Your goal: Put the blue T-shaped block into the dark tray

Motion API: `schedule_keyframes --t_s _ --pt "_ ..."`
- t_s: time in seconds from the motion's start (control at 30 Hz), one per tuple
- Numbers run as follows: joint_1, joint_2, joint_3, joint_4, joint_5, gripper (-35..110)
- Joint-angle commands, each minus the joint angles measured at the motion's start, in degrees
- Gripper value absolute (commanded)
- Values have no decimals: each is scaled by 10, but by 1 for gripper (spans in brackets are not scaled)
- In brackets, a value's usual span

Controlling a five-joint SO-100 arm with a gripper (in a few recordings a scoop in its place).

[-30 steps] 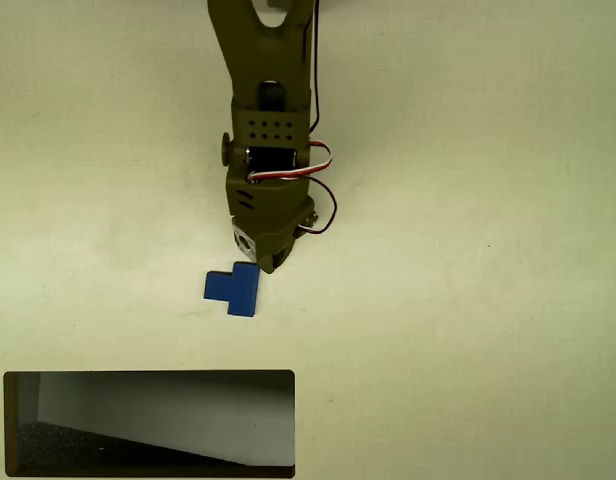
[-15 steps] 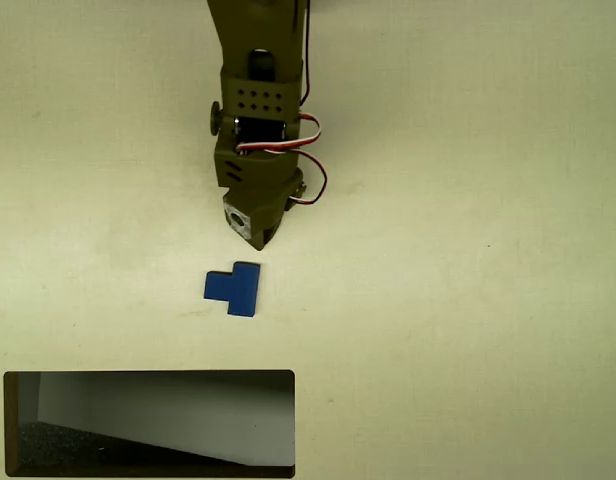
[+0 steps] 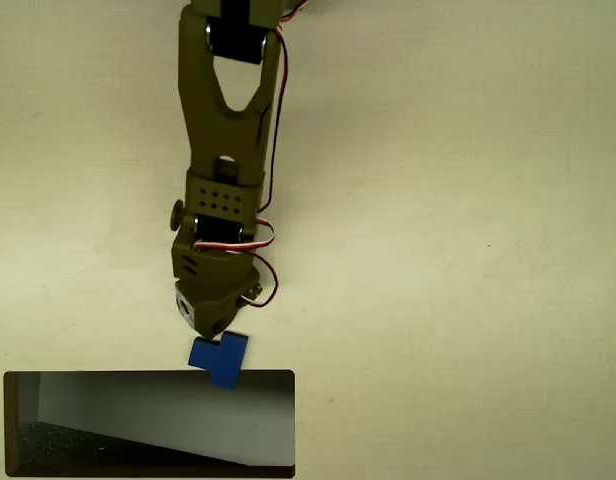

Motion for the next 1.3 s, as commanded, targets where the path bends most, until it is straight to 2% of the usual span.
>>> schedule_keyframes --t_s 0.0,0.4,0.67,0.73,0.83,0.87,1.0,1.27 --pt "7 -5 -13 13 -4 0" --pt "7 56 113 -40 -11 0" --pt "-23 11 63 -83 35 0" --pt "-52 -47 -7 -163 153 0" --pt "-102 -154 -132 -441 419 0" --pt "-108 -178 -173 -478 457 0" --pt "-105 -211 -261 -443 498 0" --pt "-52 -171 -197 -395 459 0"
